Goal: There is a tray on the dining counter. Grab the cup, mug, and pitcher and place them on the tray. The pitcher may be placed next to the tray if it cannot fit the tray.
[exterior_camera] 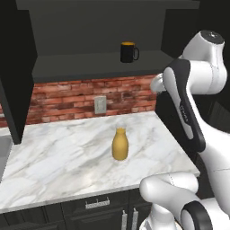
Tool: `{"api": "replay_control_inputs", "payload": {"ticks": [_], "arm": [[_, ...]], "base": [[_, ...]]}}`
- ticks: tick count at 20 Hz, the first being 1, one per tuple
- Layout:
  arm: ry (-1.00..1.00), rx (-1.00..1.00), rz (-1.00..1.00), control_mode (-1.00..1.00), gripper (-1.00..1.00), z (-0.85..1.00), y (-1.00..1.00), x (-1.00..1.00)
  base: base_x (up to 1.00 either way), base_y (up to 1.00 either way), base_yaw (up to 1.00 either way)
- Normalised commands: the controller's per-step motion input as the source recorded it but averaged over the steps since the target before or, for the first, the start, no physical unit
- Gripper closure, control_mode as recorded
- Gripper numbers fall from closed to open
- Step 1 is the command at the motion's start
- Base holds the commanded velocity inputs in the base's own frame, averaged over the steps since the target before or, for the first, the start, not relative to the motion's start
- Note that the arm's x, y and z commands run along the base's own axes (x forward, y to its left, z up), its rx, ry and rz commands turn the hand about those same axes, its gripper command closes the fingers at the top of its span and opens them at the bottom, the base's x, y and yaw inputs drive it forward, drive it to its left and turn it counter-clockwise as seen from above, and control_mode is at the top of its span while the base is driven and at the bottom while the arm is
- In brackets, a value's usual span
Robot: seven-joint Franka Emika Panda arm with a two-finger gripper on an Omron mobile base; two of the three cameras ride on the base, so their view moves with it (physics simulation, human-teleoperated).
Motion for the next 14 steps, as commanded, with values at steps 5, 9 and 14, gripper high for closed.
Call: {"api": "replay_control_inputs", "payload": {"ticks": [5, 9, 14], "arm": [[-0.27, 0.0, 0.16, -1.0, -1.0, 0.28, 0.0, 0.31], [-0.19, 0.0, 0.13, -1.0, -1.0, 0.23, 0.0, 0.29], [-0.07, 0.01, 0.12, -1.0, -1.0, 0.28, 0.0, 0.38]], "base": [[0.0, 0.0, 0.0], [0.0, 0.0, 0.0], [0.0, 0.0, 0.0]]}}
